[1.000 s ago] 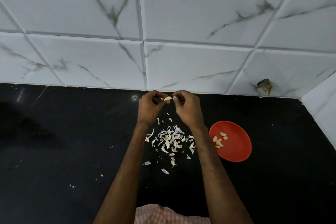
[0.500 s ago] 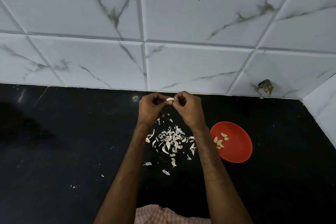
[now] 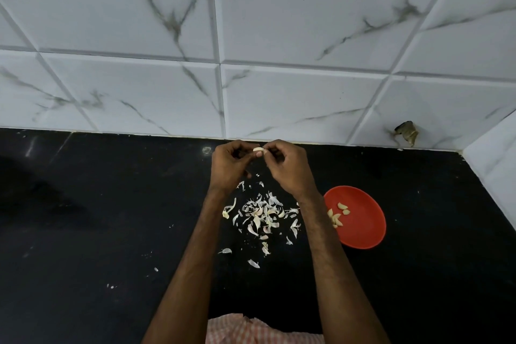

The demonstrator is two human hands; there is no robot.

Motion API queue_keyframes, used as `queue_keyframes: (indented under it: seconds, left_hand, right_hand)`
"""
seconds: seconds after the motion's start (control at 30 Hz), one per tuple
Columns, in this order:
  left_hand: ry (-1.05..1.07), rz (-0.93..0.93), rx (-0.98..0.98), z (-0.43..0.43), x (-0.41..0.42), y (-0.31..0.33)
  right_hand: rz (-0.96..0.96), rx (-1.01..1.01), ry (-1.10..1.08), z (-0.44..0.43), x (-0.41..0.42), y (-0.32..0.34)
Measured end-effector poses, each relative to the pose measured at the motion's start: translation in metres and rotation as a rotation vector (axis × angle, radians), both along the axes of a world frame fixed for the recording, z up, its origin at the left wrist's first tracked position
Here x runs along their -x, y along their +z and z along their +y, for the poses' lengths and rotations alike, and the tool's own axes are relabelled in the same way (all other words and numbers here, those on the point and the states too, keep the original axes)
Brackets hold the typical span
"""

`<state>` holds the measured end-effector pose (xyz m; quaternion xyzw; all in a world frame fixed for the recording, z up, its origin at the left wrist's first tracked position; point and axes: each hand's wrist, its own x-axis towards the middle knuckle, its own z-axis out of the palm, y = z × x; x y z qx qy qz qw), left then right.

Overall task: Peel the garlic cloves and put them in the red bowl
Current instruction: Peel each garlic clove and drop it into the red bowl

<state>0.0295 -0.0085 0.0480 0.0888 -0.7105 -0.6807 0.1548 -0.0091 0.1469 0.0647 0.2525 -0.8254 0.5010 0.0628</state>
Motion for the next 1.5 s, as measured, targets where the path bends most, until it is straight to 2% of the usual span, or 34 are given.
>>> queue_keyframes:
  seconds: [0.3,0.43,0.7,0.9,1.07,1.27,1.5]
  left_hand:
    - [-0.046,-0.015,0.061,0.003,-0.001,-0.001]
    - [-0.054,-0.002,0.019,0.002,-0.001,0.000]
    - [-0.027,0.011,-0.207,0.005,-0.004,0.003]
    - [-0.051,-0.023,-0.109,-0.001,-0.004,0.004]
    - [0.016,0.003,-0.064,0.005,-0.003,0.009]
    - [0.044,0.002,-0.156,0.013,-0.001,0.008]
    - [-0.015,0.026,-0.304,0.018,0.001,0.009]
  right_hand:
    - [0.006,-0.089,-0.024,0.003,0.000,-0.002]
    - [0.009,-0.097,-0.021,0.004,-0.001,-0.002]
    - [-0.212,0.121,-0.053,-0.003,-0.005,0.003]
    - [-0.055,0.042,-0.017,-0.002,-0.006,0.006]
    - [0.022,-0.022,-0.023,-0.004,-0.005,0.004]
    - [0.067,-0.024,-0.072,-0.007,-0.006,0.002]
    - [0.002,0.056,-0.107,-0.008,-0.006,0.001]
